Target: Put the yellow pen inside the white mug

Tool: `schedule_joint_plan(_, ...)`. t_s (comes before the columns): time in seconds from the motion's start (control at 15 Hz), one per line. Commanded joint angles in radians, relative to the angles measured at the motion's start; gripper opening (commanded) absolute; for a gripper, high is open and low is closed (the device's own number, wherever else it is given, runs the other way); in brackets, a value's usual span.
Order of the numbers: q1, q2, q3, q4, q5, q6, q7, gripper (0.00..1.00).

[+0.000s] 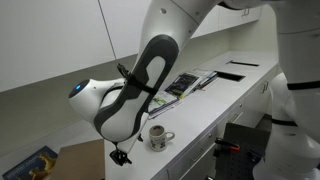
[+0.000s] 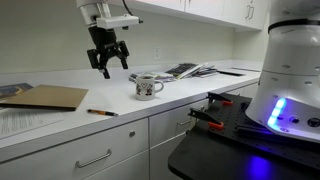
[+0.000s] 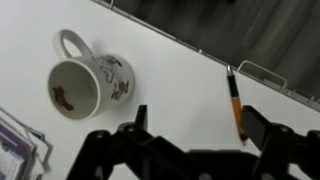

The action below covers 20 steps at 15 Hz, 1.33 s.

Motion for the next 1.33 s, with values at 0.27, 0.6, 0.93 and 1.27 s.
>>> schedule_joint_plan(0.27,0.010,0.225,-0.004,0.151,0.190,-0.075,-0.047,1.00)
schedule_joint_plan(0.6,0.009,0.326,-0.012,0.255,0.216,-0.059,-0.132,1.00)
schedule_joint_plan(0.93,-0.002,0.404,0.008,0.354,0.263,-0.076,-0.285,0.92)
schedule_joint_plan(1.27,0.011,0.469,0.008,0.429,0.265,-0.091,-0.315,0.57)
